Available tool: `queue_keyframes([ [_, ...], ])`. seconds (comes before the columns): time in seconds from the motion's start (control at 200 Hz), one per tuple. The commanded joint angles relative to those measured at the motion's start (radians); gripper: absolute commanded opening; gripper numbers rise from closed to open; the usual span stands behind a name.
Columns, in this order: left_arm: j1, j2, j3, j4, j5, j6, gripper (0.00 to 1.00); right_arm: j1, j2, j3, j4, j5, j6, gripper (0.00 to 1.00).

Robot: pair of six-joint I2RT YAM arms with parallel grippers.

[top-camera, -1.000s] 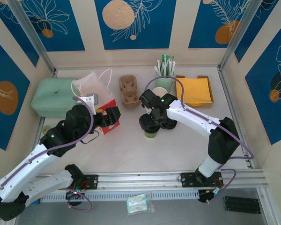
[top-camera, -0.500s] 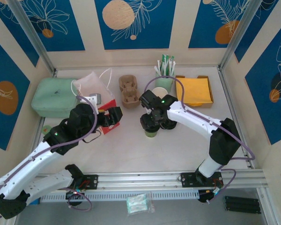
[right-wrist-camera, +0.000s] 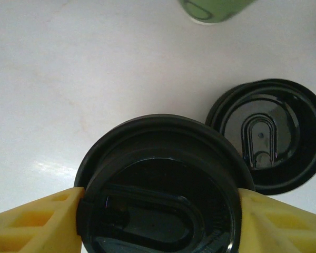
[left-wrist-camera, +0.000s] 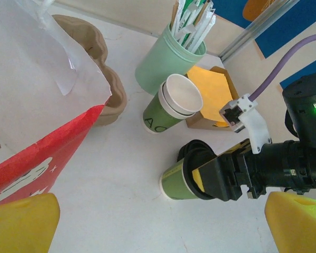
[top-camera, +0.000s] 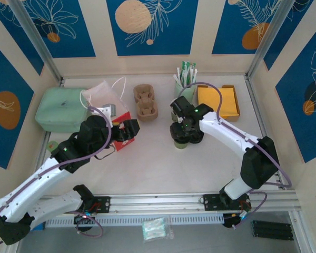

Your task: Pack the takeout coffee

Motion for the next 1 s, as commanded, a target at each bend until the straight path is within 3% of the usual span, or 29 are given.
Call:
queue_keyframes([
  [0.0,0.002,0.004,-0.009,0.023,0.021,-0.015,1.0,-0.043,-0.029,-0.029,-0.05,0.037,-0.022,0.57],
  [0.44,0.001,0.025,-0.009,0.043,0.046,-0.013,0.99,-0.176,-0.065,-0.086,-0.032,0.003,-0.023,0.59],
  [0.79,0.001,0.041,0.016,0.035,0.084,-0.003,0.99,-0.166,-0.073,-0.036,-0.046,-0.092,-0.015,0.79],
  [0.815,0.001,0.042,0.019,0.035,0.087,-0.001,0.99,-0.166,-0.074,-0.028,-0.05,-0.097,-0.014,0.88],
  [0.95,0.001,0.05,0.035,0.026,0.098,0.007,0.99,-0.163,-0.086,0.005,-0.064,-0.111,-0.015,0.92],
  [0.99,0.001,0.051,0.038,0.024,0.1,0.01,0.99,-0.16,-0.091,0.011,-0.065,-0.112,-0.015,1.0],
])
